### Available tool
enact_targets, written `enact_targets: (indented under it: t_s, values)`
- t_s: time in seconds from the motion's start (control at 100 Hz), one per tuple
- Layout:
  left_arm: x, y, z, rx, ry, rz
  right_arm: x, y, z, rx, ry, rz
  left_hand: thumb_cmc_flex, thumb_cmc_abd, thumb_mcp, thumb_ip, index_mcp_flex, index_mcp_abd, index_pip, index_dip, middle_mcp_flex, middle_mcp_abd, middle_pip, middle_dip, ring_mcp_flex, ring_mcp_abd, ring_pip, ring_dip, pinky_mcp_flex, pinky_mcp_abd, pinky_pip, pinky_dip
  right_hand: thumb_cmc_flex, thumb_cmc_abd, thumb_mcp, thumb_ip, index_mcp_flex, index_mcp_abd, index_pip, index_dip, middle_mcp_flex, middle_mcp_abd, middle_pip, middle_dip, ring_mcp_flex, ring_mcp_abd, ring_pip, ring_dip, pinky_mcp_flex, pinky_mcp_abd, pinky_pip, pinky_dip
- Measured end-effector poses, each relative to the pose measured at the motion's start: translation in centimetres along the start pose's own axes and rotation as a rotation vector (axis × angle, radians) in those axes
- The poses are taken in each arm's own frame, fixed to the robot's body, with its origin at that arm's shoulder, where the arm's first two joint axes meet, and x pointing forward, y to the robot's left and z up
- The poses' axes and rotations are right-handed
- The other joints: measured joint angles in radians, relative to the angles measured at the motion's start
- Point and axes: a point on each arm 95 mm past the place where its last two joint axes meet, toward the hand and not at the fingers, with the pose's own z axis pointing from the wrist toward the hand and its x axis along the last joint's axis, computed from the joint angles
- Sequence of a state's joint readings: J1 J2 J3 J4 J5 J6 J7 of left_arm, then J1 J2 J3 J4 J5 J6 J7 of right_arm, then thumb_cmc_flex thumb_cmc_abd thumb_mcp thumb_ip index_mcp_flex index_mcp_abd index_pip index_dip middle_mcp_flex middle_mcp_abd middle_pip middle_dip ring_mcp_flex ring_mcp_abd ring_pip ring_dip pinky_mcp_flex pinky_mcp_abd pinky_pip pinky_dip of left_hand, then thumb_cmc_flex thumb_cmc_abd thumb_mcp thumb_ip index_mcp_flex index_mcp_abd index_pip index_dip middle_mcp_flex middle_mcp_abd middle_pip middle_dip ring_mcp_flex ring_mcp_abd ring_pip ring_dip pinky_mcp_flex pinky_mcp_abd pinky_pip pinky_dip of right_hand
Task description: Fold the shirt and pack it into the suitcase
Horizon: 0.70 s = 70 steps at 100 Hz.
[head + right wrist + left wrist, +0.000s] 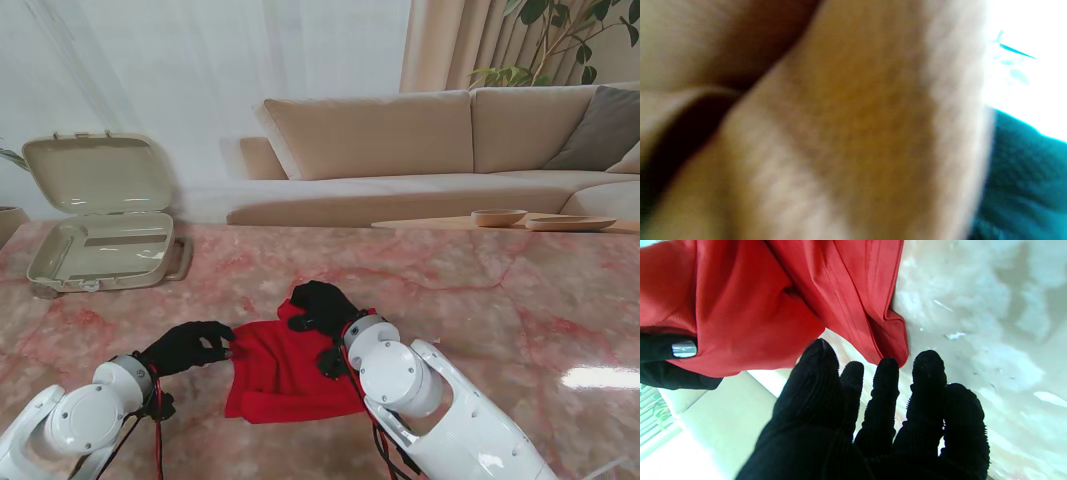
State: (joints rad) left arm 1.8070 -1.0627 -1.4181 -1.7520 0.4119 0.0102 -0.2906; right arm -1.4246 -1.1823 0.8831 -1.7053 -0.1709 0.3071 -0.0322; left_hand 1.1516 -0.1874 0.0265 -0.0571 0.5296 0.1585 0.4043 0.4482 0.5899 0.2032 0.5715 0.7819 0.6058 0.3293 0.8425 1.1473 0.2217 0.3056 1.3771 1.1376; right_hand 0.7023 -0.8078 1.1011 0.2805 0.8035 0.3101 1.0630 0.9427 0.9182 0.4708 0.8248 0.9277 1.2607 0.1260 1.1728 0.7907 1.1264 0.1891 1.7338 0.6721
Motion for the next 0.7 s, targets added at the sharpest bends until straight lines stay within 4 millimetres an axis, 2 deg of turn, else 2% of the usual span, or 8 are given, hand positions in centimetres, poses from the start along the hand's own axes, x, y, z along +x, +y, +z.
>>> enact_targets:
  t_s: [0.15, 0.26, 0.33, 0.4, 0.48, 0.59, 0.63, 0.7]
  values:
    - [-0.4, -0.5, -0.5, 0.029, -0.022, 0.008, 0.1, -0.8, 0.3, 0.018, 0.002, 0.003, 0.000, 0.000, 0.000, 0.000, 0.000, 0.000, 0.000, 0.000, 0.000, 0.001, 0.000, -0.007, 0.000, 0.000, 0.000, 0.000, 0.000, 0.000, 0.000, 0.000, 0.040, 0.012, -0.034, -0.081, 0.000, 0.000, -0.031, -0.067, -0.006, 0.002, -0.013, -0.006, 0.000, 0.041, -0.051, 0.000, -0.007, 0.047, -0.011, -0.009]
    - [-0.5, -0.7, -0.8, 0.038, -0.031, 0.010, 0.2, -1.3, 0.3, 0.043, 0.007, 0.001, 0.000, 0.000, 0.000, 0.000, 0.000, 0.000, 0.000, 0.000, 0.000, 0.001, 0.000, -0.013, 0.000, 0.002, 0.000, 0.000, 0.000, 0.000, 0.000, 0.000, 0.042, 0.016, -0.040, -0.108, 0.000, 0.000, -0.034, -0.098, -0.015, 0.003, -0.025, -0.025, -0.007, 0.066, -0.086, 0.000, -0.034, 0.076, -0.025, -0.010]
    - [-0.6, -0.8, -0.8, 0.041, -0.034, 0.010, 0.2, -1.6, 0.3, 0.058, 0.011, 0.003, 0.000, 0.000, 0.000, 0.000, 0.000, 0.000, 0.000, 0.000, 0.000, 0.001, 0.000, -0.016, 0.000, 0.003, 0.000, 0.000, 0.000, 0.001, 0.000, 0.000, 0.055, 0.020, -0.054, -0.111, 0.001, 0.000, -0.044, -0.112, -0.025, 0.003, -0.026, -0.030, -0.015, 0.075, -0.094, 0.000, -0.047, 0.086, -0.025, -0.010]
    - [-0.6, -0.8, -0.8, 0.041, -0.037, 0.009, 0.2, -1.9, 0.3, 0.073, 0.012, 0.003, 0.000, 0.000, 0.000, 0.000, 0.000, 0.000, 0.000, 0.000, 0.000, 0.001, 0.000, -0.021, 0.000, 0.003, 0.000, 0.000, 0.000, 0.001, 0.000, 0.000, 0.055, 0.028, -0.067, -0.138, 0.001, -0.001, -0.051, -0.128, -0.026, 0.003, -0.033, -0.039, -0.023, 0.084, -0.102, -0.010, -0.064, 0.095, -0.027, -0.011]
    - [-0.6, -0.8, -0.8, 0.041, -0.040, 0.008, 0.2, -2.1, 0.2, 0.093, 0.013, 0.005, 0.000, 0.000, 0.000, 0.000, 0.000, 0.000, 0.000, 0.000, 0.000, 0.001, 0.000, -0.021, 0.000, 0.004, 0.000, 0.000, 0.000, 0.002, 0.000, 0.000, 0.058, 0.060, -0.127, -0.167, 0.001, -0.003, -0.059, -0.171, -0.040, 0.001, -0.037, -0.079, -0.049, 0.114, -0.139, -0.021, -0.101, 0.124, -0.050, -0.011]
    - [-0.6, -0.8, -0.9, 0.041, -0.040, 0.008, 0.2, -2.4, 0.2, 0.117, 0.017, 0.016, 0.000, 0.000, 0.000, 0.000, 0.000, 0.000, -0.001, 0.000, 0.000, 0.001, 0.000, -0.022, 0.000, 0.004, 0.000, 0.000, 0.000, 0.002, 0.000, 0.000, 0.062, 0.082, -0.173, -0.167, 0.001, -0.003, -0.080, -0.213, -0.052, -0.004, -0.053, -0.141, -0.087, 0.136, -0.177, -0.028, -0.149, 0.141, -0.075, -0.011]
    - [-0.6, -0.8, -0.9, 0.041, -0.040, 0.007, 0.2, -2.5, 0.1, 0.132, 0.020, 0.016, 0.000, 0.000, 0.000, 0.000, 0.000, 0.000, -0.001, 0.000, 0.000, 0.001, 0.000, -0.022, 0.000, 0.004, 0.000, 0.000, 0.000, 0.002, 0.000, 0.000, 0.063, 0.093, -0.188, -0.198, 0.001, -0.003, -0.086, -0.232, -0.052, -0.005, -0.062, -0.154, -0.099, 0.146, -0.192, -0.036, -0.164, 0.149, -0.087, -0.011]
    - [-0.6, -0.8, -0.9, 0.040, -0.041, 0.007, 0.1, -2.7, 0.1, 0.155, 0.025, 0.014, 0.000, 0.000, 0.000, 0.000, 0.000, 0.000, -0.001, 0.000, 0.000, 0.001, 0.000, -0.022, 0.000, 0.005, -0.001, 0.000, 0.000, 0.002, 0.000, 0.000, 0.064, 0.122, -0.235, -0.219, 0.001, -0.003, -0.097, -0.265, -0.062, -0.006, -0.080, -0.175, -0.111, 0.153, -0.216, -0.045, -0.190, 0.155, -0.100, -0.011]
